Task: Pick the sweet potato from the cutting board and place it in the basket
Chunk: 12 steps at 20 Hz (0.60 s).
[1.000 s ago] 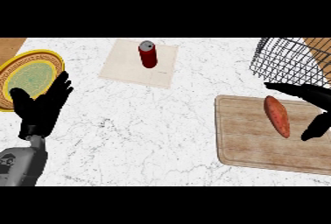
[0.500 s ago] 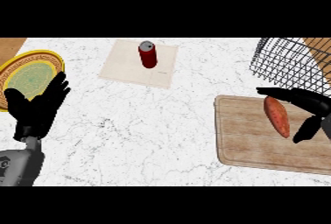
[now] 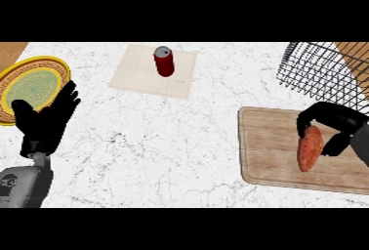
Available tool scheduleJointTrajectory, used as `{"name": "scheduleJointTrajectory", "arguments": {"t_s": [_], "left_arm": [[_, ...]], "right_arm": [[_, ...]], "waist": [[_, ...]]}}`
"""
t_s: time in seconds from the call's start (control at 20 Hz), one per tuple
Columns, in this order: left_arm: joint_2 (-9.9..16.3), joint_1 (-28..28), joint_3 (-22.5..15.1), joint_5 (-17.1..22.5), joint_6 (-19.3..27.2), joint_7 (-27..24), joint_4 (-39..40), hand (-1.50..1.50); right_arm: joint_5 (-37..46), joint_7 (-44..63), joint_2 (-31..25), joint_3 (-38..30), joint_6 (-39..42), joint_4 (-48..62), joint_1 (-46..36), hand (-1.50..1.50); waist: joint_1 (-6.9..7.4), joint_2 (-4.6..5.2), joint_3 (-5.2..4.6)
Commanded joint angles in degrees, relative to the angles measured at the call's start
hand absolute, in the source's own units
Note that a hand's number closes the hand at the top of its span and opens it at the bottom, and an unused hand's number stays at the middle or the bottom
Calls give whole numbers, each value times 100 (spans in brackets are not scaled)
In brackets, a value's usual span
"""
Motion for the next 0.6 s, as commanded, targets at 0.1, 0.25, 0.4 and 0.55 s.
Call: {"name": "scheduleJointTrajectory", "arguments": {"t_s": [0.1, 0.25, 0.4, 0.55], "left_arm": [[-133, 147, 39, -207, 29, -395, 265, 0], [46, 71, 249, 36, -167, -147, 189, 0], [126, 112, 221, 9, -118, 12, 116, 0], [50, 181, 166, -34, -44, 10, 31, 0]], "right_arm": [[285, -479, 122, -12, 4, -79, 100, 150], [99, 944, 562, -173, 227, -658, 141, 150], [-259, 2794, 1514, -585, -22, -236, -84, 150], [-362, 3954, 1980, -848, -336, -59, -69, 150]], "waist": [[-21, 20, 37], [-101, -19, 29], [-218, -133, -6], [-214, -196, -11]]}}
